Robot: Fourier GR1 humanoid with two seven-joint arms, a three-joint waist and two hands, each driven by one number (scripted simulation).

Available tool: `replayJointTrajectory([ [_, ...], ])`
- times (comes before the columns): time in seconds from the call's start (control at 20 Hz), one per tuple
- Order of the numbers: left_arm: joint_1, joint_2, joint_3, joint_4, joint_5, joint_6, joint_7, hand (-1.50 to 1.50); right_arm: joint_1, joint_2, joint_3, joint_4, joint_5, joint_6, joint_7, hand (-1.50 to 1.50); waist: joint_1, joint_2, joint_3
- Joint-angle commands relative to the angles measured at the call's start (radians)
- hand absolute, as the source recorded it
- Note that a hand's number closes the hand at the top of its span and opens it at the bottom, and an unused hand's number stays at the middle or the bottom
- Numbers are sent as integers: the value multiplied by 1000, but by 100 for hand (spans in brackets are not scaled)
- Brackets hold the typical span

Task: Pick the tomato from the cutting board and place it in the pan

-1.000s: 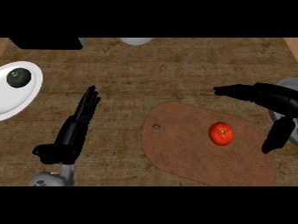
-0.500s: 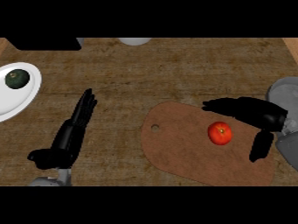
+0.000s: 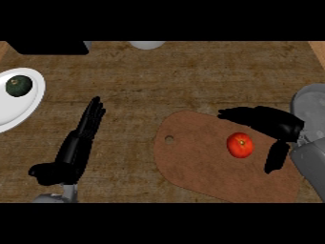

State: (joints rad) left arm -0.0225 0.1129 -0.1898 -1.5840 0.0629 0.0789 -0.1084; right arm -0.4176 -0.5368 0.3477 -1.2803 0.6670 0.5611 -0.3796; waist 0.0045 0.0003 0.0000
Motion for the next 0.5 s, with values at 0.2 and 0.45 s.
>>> replayJointTrajectory([
  [0.2,-26,-28,29,-7,-22,-6,39,0,38,90,-56,58,101,-41,-59,-150,-2,0,0],
  [0.45,-33,-52,14,19,-46,-14,17,0,-4,187,-33,163,186,-62,-5,-150,0,0,0],
])
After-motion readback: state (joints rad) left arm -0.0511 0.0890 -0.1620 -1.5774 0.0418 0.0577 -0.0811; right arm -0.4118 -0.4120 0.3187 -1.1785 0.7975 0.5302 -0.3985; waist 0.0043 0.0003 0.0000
